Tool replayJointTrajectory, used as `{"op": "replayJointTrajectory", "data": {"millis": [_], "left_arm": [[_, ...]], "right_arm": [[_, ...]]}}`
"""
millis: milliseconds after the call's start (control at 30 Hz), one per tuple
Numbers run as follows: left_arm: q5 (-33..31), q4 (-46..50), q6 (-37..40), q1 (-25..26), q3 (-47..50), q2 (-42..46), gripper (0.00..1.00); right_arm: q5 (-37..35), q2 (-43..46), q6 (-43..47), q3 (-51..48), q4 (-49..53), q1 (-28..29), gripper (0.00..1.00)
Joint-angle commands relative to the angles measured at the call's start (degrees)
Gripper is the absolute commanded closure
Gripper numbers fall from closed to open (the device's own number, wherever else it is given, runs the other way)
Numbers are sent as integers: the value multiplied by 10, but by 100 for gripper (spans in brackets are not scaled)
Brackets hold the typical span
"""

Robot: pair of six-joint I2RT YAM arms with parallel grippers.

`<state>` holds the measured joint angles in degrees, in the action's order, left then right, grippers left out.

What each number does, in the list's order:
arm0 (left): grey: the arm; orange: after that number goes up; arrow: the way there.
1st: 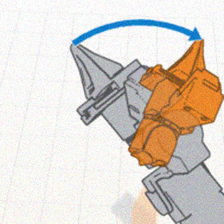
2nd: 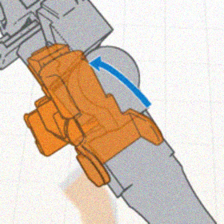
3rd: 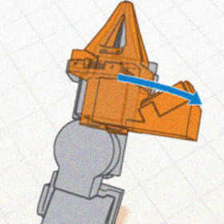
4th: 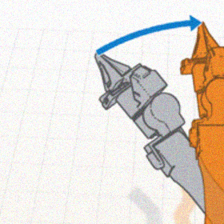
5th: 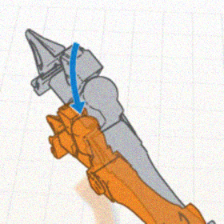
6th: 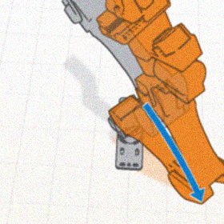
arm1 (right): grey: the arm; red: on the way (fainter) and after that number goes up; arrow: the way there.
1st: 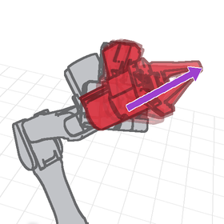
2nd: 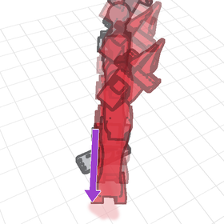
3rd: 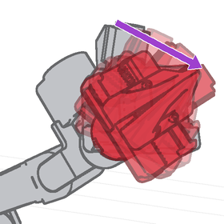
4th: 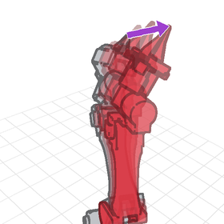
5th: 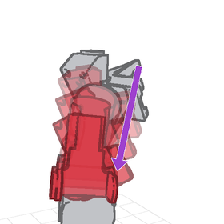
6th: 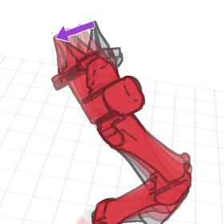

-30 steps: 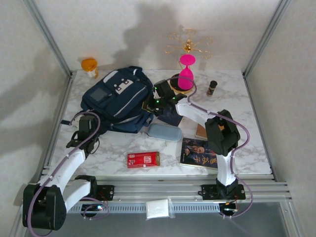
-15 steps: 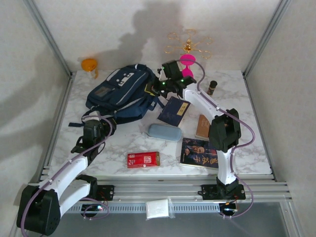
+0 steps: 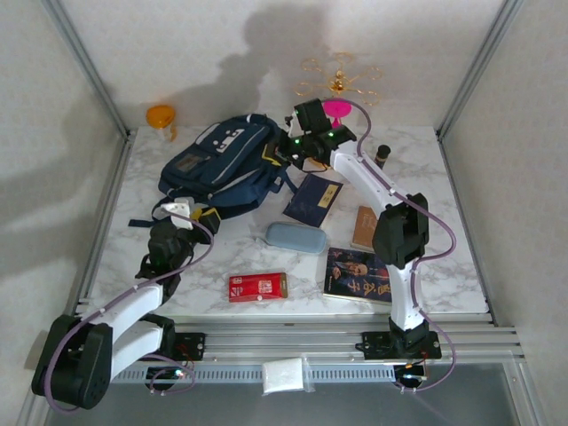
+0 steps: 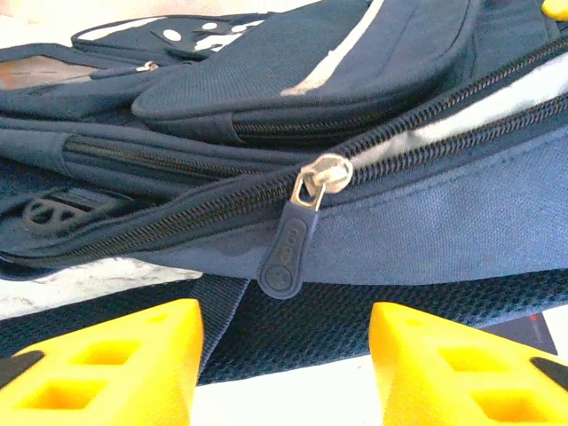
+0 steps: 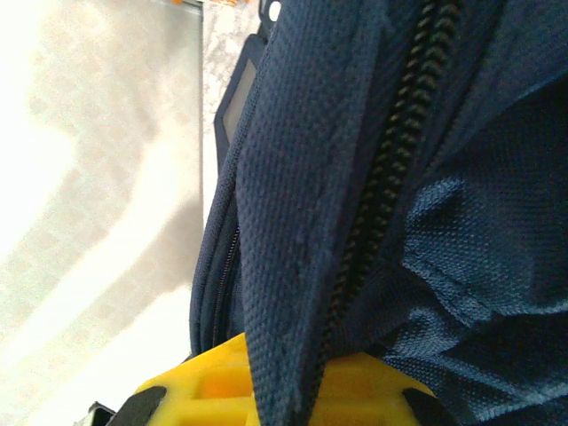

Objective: Pack the student bag

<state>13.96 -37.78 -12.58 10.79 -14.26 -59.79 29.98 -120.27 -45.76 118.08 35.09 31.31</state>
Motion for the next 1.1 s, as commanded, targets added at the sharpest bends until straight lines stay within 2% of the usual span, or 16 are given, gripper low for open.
{"op": "replayJointTrajectory", "data": {"millis": [0,300,500,600,667,833,1067], "left_arm": [[3,-24,30,2,-32,-26,54],[13,-77,34,-4,-55,-75,57],[23,-85,42,-8,-88,-103,69],[21,-81,45,-14,-99,-116,81],[28,-71,41,-20,-102,-119,84],[10,-63,23,-27,-78,-89,100],[-30,-23,-16,-38,-45,-45,100]], "right_arm": [[32,4,12,53,-37,-5,100],[45,2,14,70,-31,-5,100],[40,0,26,60,-16,-5,100],[37,4,26,57,-19,-5,100],[32,5,30,57,-18,-6,100],[30,7,42,66,-3,-12,100],[30,19,58,62,9,-25,100]]}}
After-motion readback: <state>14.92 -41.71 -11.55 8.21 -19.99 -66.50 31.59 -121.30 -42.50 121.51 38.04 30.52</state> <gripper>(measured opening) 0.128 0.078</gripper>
